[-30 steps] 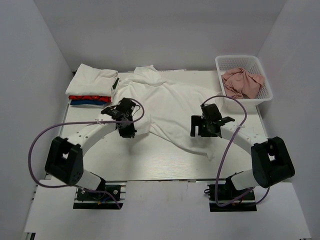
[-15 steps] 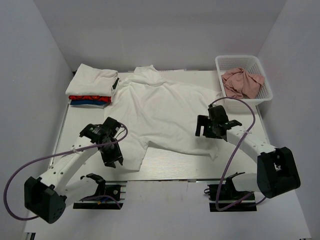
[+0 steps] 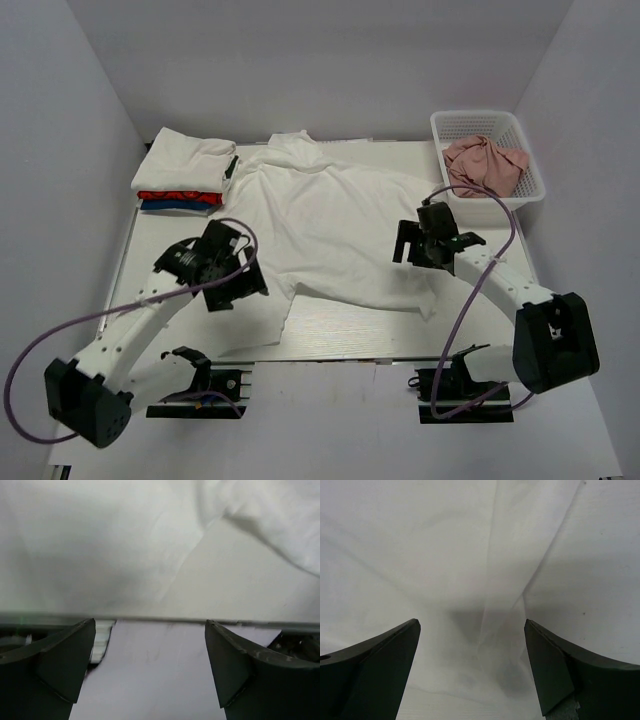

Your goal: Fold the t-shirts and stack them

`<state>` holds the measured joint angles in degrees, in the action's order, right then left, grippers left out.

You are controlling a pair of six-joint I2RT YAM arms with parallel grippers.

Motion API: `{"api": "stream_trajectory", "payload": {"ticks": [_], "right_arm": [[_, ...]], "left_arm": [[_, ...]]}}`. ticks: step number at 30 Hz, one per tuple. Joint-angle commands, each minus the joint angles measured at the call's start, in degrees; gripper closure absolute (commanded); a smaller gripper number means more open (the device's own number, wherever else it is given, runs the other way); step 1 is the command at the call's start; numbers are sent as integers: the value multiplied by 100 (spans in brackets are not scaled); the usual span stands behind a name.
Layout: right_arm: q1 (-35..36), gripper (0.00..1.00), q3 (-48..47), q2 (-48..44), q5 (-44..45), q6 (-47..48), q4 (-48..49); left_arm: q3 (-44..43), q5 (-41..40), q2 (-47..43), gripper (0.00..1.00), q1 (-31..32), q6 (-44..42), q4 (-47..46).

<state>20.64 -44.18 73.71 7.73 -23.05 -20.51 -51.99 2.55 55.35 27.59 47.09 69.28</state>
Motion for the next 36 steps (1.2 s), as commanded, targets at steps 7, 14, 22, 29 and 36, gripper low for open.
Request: {"api": "stream_trajectory", "payload": {"ticks": [7, 14, 22, 29, 36], "right_arm": [[45, 10, -73, 144, 766, -262, -1279], [89, 10, 603, -1498, -41, -657, -2176], [300, 11, 894, -1211, -509, -578, -2098], [353, 74, 771, -639, -500, -736, -2088], [256, 100, -379, -490, -227, -727, -2423]], "left_arm": [[-1225, -704, 3074, 0, -123, -1184, -3121], [-919, -264, 3412, 0, -9, -1475, -3912], [-330, 246, 3359, 0, -8, -1554, -4168], [426, 475, 2929, 0, 44, -1492, -4493], [584, 598, 2929, 0, 44, -1492, -4564]]}}
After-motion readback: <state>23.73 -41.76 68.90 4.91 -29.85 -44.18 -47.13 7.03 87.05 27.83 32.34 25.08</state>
